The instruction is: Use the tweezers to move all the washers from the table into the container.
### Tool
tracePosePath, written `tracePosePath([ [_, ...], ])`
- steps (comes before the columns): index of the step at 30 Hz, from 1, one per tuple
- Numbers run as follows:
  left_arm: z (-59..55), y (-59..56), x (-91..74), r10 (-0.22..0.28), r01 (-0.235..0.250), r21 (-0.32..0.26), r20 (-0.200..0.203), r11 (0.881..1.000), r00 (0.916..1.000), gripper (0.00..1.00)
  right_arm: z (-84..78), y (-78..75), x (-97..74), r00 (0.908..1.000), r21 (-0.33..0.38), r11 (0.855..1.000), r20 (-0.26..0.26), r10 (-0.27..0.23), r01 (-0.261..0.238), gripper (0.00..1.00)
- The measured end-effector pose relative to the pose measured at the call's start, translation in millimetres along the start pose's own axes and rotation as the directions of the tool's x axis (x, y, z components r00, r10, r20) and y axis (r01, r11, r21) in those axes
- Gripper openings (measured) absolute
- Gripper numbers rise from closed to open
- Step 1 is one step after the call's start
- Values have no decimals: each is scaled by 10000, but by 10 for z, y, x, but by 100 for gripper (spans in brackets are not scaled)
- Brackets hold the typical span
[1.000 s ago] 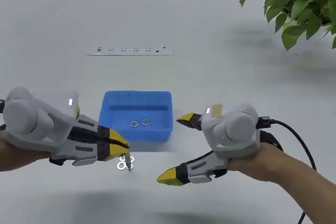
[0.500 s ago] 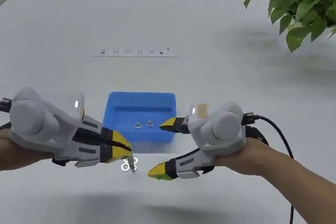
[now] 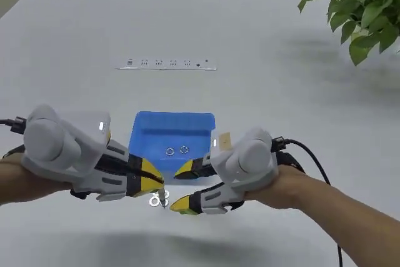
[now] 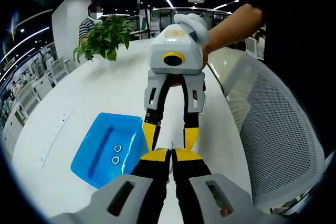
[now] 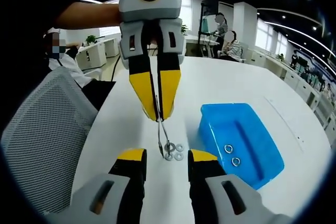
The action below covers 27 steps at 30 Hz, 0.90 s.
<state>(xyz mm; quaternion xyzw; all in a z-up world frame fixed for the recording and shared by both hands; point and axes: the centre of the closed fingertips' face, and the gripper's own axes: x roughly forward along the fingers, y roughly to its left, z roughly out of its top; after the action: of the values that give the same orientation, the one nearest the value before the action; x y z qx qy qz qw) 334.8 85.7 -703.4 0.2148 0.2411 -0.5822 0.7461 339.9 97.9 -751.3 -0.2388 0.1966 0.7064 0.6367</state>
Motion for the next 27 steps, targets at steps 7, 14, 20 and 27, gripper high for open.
tracePosePath([
  [7,0,-12,6,-70,70,5,-33,10000,10000,6,23,23,91,9992,-302,9988,-35,393,-394,22],
  [14,-9,-1,3,-74,74,-16,-51,10000,10000,6,21,51,173,9979,-502,9968,-208,608,-617,17],
  [20,-9,8,15,-113,113,-5,-40,9999,9999,6,5,89,247,9955,-861,9929,-544,772,-817,14],
  [27,-8,15,29,-139,139,-2,-25,9999,9999,6,-8,60,255,9946,-1158,9900,-749,717,-801,11],
])
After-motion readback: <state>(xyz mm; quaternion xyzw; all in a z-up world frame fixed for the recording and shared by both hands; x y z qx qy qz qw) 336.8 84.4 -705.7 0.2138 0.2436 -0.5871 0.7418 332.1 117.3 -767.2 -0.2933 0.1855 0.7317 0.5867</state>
